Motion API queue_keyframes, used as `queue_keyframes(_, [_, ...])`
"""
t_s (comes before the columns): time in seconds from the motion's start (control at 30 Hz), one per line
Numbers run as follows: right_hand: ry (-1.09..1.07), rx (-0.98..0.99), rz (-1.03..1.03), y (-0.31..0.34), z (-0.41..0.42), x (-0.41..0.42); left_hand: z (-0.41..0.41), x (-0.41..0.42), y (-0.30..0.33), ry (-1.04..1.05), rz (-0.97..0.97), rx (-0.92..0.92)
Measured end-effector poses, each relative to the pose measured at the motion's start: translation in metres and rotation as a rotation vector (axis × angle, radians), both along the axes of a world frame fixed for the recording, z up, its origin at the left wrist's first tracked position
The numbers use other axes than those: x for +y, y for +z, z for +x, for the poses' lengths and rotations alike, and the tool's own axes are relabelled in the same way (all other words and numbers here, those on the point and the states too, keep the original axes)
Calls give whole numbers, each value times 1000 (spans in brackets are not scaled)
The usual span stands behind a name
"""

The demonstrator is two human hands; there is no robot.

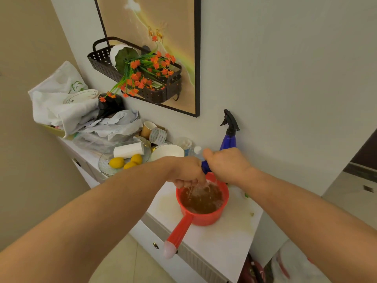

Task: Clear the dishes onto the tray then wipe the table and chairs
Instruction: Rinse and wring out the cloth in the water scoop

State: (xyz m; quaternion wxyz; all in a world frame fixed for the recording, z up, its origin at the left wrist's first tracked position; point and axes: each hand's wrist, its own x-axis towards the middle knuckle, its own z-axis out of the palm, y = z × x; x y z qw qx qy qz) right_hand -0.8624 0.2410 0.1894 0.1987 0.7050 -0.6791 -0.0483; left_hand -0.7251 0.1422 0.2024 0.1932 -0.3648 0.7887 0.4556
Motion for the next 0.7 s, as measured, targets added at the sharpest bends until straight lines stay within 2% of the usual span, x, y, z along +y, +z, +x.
queue_keyframes(0.43, [17, -14, -21, 16, -2, -8, 8, 17, -16, 309, 549, 247])
queue_keyframes(0.7, [59, -58, -57, 12, 3, -10, 19, 35, -22, 436, 857, 307])
